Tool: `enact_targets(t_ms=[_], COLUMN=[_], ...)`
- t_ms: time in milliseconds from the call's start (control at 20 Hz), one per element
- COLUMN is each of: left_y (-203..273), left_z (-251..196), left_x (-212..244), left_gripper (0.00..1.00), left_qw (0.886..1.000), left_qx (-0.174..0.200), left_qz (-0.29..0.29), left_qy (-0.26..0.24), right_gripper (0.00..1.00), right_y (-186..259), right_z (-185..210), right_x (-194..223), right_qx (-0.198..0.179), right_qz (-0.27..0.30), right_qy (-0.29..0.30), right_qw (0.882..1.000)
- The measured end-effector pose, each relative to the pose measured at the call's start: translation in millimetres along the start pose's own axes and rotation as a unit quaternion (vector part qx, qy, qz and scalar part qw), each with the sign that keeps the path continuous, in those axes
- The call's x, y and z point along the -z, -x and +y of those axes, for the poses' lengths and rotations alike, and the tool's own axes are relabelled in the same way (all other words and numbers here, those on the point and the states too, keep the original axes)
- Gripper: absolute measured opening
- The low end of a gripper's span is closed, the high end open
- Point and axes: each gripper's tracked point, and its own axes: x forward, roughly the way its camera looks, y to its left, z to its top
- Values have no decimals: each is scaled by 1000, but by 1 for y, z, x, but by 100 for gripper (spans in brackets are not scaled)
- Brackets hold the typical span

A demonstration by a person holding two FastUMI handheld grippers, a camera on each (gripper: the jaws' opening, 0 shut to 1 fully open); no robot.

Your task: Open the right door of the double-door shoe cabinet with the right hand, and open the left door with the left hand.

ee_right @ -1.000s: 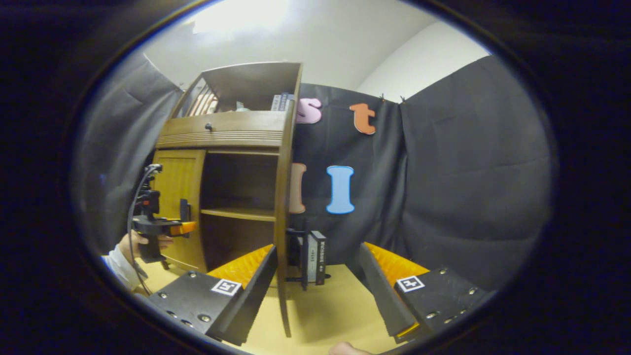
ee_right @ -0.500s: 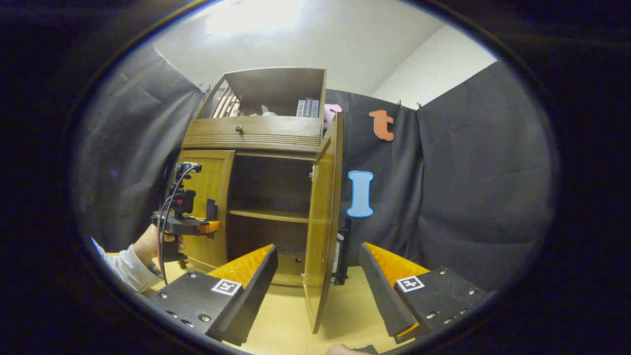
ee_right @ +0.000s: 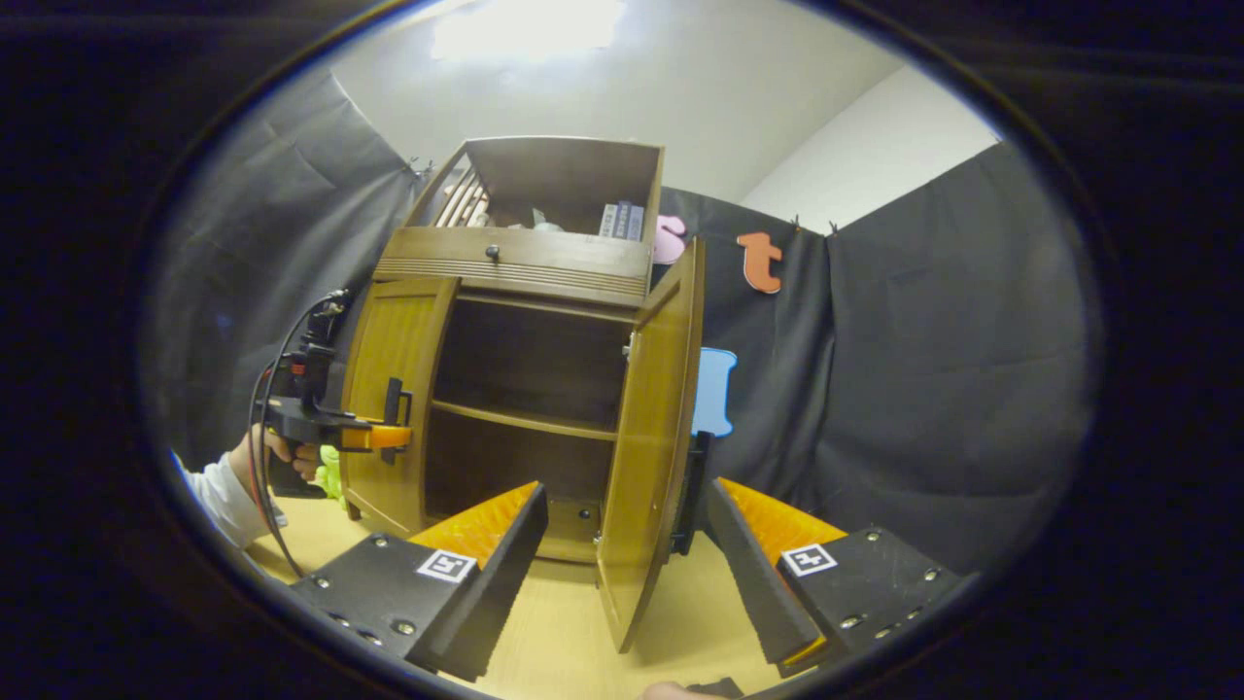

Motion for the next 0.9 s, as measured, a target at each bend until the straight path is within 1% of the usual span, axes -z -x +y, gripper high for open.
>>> enact_targets(t_ms=[50,100,200,250,300,400,500,550,600,650,800,900], left_y=[7,14,30,37,44,62,77,81,87,93,109,118], left_z=[0,0,0,1,2,5,9,9,11,14,21,26], left_x=[0,0,0,-1,-1,-5,-6,-7,-7,-7,-8,-8], left_gripper=[32,31,31,31,31,31,31,31,31,31,31,31], left_qw=[1000,1000,1000,1000,1000,999,999,999,999,999,999,999], left_qx=[5,10,19,23,26,32,36,38,41,43,42,39], left_qz=[2,5,9,11,13,9,7,9,10,11,13,12], left_qy=[0,-2,-1,2,4,6,2,0,1,1,-12,-21], right_gripper=[94,98,98,94,98,98,99,94,94,98,98,98], right_y=[1,2,5,4,3,6,10,10,10,10,8,7], right_z=[4,6,8,10,11,10,14,15,13,11,7,10], right_x=[-4,-6,-4,-3,-4,-1,0,1,0,0,1,3], right_qx=[-2,-3,-2,-2,-3,-4,-15,-18,-18,-15,-8,-10], right_qz=[-3,-4,-2,-2,-1,2,3,2,1,1,3,6], right_qy=[-3,-5,-7,-6,-6,-17,-40,-50,-57,-60,-60,-62], right_qw=[1000,1000,1000,1000,1000,1000,999,999,998,998,998,998])
